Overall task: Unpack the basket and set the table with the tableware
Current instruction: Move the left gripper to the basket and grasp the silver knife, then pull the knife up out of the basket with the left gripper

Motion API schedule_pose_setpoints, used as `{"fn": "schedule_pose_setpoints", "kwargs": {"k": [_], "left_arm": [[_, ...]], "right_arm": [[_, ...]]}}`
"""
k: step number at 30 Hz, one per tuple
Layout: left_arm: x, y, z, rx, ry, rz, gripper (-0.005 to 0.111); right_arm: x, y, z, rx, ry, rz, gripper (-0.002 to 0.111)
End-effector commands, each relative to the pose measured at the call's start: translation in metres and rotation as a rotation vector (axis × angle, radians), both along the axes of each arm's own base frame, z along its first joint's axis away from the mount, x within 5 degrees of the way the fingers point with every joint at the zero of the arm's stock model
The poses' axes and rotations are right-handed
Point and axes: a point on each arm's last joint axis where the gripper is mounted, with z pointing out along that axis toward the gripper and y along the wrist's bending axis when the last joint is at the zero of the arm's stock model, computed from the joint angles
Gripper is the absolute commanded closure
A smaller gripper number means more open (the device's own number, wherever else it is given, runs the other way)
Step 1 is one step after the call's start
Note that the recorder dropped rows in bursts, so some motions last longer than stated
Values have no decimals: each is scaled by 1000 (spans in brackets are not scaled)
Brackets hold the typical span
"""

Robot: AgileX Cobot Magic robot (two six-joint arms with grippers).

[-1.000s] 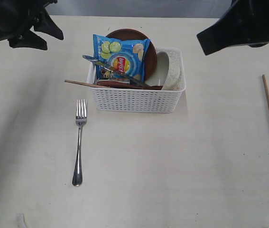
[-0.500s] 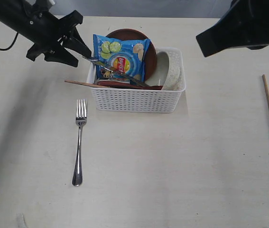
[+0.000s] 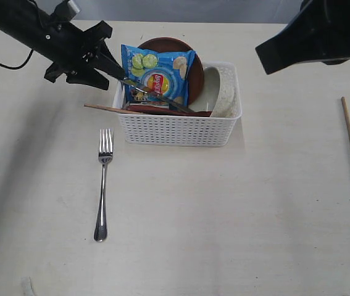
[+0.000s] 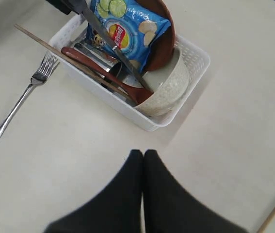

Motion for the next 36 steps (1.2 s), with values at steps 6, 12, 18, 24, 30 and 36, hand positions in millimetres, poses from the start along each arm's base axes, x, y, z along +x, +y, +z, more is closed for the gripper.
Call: {"fn": "schedule_pose_setpoints", "kwargs": {"k": [6,12,18,24,30,36], "left_arm": [[2,-3,3,-12,-46,-15,103],[2,-2,3,-8,-64,-26,107],[-4,-3,22,-25,-103,-68,107],[-16,2,66,-45,-181,-74,107],[-23,22,98,-99,-225,-25,107],[-32,22,115,-155,-240,-48,107]], "right_arm": [[-1,-1,1,10,-1,-4,109],[-1,-1,1,10,-1,-4,109],[-1,-1,1,10,-1,-4,109],[-1,-1,1,10,-1,-4,109],[-1,-2,1,7,2,-5,109],[-1,-2,1,7,2,-5,109]]}}
